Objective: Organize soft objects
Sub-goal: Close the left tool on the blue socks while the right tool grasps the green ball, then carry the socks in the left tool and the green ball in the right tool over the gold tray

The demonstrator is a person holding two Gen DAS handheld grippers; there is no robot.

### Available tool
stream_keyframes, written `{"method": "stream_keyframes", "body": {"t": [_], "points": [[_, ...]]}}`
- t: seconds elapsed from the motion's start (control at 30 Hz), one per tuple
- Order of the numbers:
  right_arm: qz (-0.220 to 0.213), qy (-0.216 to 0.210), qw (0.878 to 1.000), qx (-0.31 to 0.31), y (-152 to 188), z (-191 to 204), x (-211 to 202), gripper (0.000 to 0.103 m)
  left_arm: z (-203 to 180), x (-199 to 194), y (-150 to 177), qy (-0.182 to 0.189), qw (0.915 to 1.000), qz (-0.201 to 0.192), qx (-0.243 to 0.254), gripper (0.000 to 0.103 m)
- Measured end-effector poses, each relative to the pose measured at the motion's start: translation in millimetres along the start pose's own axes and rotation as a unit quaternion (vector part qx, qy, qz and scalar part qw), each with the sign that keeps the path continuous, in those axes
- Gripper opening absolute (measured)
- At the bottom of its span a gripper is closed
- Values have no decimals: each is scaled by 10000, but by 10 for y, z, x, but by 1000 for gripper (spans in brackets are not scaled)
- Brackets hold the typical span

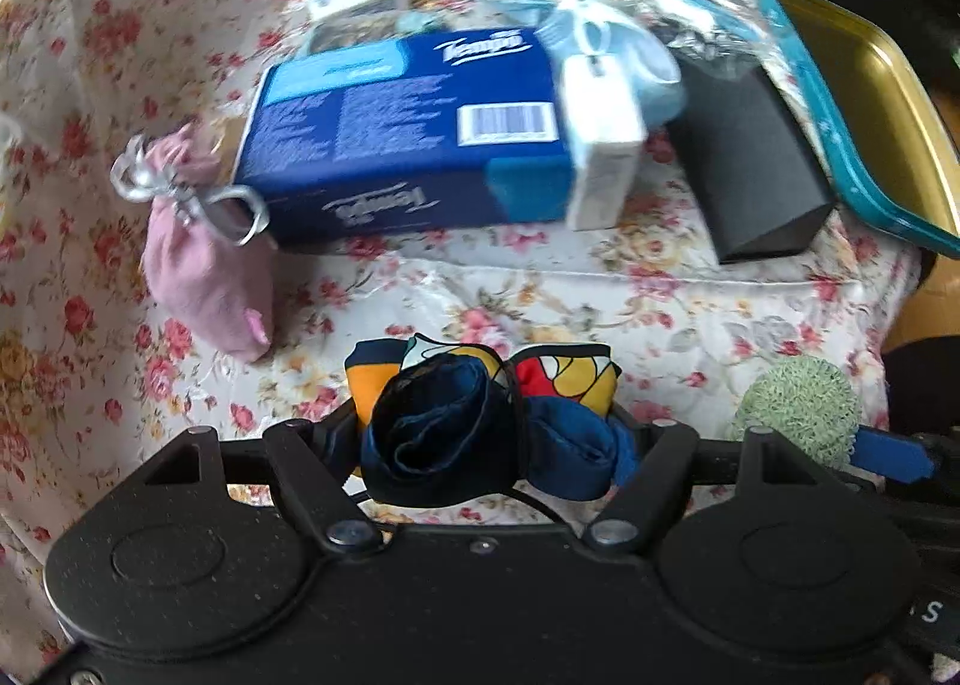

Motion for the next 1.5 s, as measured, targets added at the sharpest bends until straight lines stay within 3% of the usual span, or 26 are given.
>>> {"method": "stream_keyframes", "body": {"t": [0.43, 0.87, 1.17, 1.43, 1.5], "points": [[-743, 392, 9935, 771, -109, -535, -549, 48, -381, -321, -197, 424, 9970, -424, 495, 70], [-1504, 1099, 9677, 1698, -229, -1298, -996, 49, -946, -561, -510, 971, 9862, -1037, 846, 71], [-1734, 1618, 9432, 2328, -430, -1795, -984, 49, -1457, -594, -684, 1352, 9784, -1165, 1041, 71], [-1876, 2178, 9242, 2513, -645, -2114, -675, 49, -1857, -528, -894, 1557, 9746, -1205, 1067, 71], [-1647, 2179, 9234, 2697, -637, -2226, -517, 49, -1936, -465, -947, 1545, 9756, -1146, 1061, 71]]}}
Point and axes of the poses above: each gripper's, at about its wrist camera, not at the fingertips, and x roughly the way its jaws point, z to its left, y to its underside, the point moved 1 cm from there along x, roughly the way its jaws point, and after that the axes turned 13 degrees about -x, right-handed, at the moved point
